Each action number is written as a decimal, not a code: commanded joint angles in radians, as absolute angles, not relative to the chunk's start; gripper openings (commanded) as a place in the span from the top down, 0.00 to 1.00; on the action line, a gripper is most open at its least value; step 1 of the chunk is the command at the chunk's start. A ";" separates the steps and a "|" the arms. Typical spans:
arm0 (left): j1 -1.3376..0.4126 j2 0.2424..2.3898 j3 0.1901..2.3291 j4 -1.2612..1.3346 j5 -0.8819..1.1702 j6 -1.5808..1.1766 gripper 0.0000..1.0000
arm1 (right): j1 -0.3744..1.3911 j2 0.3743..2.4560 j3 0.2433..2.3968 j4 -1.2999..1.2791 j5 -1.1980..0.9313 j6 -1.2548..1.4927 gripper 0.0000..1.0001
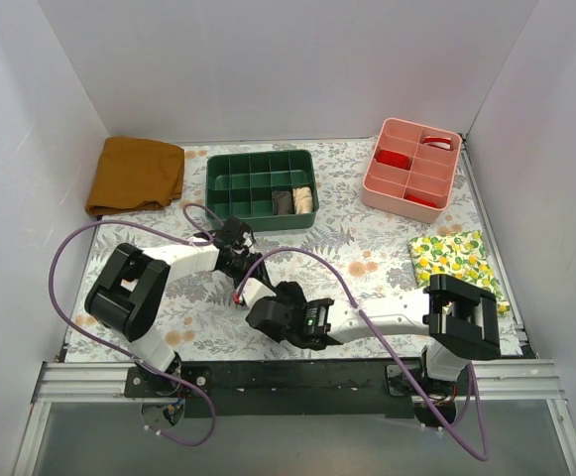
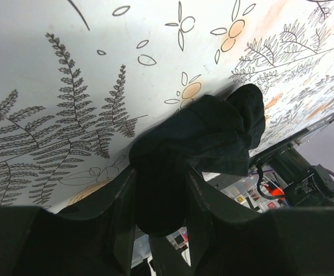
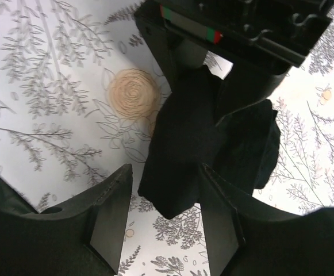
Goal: Roll the underwear
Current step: Roll the underwear to the center of the board.
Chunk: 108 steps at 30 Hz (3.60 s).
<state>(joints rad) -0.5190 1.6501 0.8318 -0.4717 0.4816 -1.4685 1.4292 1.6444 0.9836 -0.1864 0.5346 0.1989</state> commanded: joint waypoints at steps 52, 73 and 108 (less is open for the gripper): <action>-0.388 1.493 0.799 -0.485 0.250 -1.457 0.41 | 1.187 1.598 0.818 -0.040 -0.027 0.347 0.99; -0.341 1.144 0.445 -0.151 0.521 -1.457 0.32 | 0.913 1.704 0.661 0.225 -0.601 0.564 0.99; -0.371 1.267 0.293 0.164 0.629 -1.480 0.46 | 0.842 1.787 0.715 0.112 -0.598 0.572 0.99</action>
<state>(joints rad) -0.3614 1.2541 0.2714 0.1650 0.6384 -1.4857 0.8360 1.7569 0.7334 0.2905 -0.7094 0.6212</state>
